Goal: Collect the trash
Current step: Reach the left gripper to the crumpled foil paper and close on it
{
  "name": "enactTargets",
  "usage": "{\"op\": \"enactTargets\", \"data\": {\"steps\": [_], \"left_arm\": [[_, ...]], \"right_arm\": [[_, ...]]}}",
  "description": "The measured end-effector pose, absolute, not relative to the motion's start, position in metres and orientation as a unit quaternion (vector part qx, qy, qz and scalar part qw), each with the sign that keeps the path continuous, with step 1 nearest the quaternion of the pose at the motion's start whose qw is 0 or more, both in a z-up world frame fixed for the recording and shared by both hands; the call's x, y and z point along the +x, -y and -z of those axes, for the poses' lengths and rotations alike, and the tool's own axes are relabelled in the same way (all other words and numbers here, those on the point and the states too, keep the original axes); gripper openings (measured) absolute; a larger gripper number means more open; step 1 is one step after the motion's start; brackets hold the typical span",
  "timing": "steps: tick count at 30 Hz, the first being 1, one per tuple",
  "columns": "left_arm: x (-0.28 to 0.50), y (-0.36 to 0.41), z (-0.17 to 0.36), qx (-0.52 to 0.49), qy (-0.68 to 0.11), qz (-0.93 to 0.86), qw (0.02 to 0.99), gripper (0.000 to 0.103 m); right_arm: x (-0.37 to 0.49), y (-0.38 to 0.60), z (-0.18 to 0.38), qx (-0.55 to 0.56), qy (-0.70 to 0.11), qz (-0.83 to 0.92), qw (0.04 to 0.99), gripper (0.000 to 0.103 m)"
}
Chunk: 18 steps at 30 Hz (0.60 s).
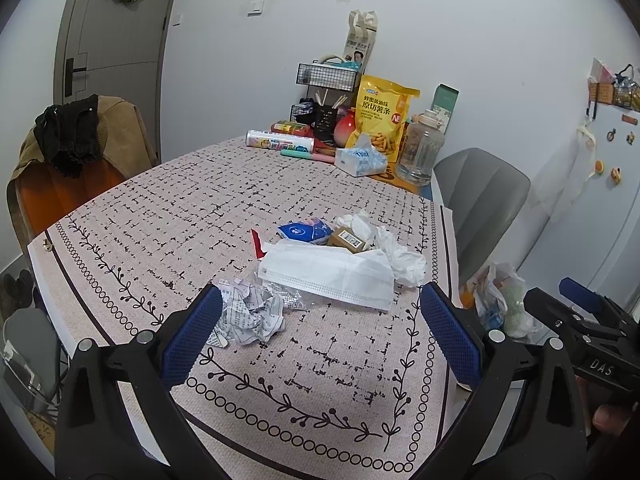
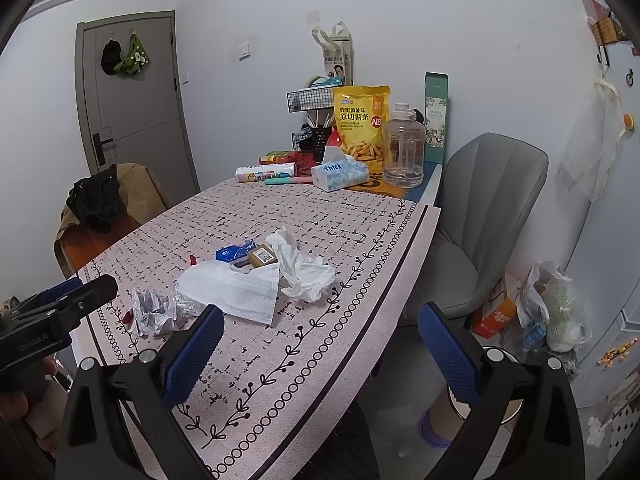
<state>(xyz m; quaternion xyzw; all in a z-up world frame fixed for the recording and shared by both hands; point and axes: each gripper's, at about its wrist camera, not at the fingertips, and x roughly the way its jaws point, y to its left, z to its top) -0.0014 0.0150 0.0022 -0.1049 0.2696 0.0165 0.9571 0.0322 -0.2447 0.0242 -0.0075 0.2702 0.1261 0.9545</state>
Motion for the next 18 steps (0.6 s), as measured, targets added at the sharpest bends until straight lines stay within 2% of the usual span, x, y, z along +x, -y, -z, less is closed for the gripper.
{"op": "enactTargets", "data": {"steps": [12, 18], "left_arm": [[0.023, -0.033, 0.021, -0.114, -0.297, -0.024, 0.948, 0.098], [0.034, -0.060, 0.040, -0.134, -0.315, -0.034, 0.939, 0.098]], "right_arm": [[0.061, 0.232, -0.009, -0.007, -0.294, -0.142, 0.945, 0.095], [0.082, 0.210, 0.005, -0.014, -0.325, -0.171, 0.930, 0.087]]}}
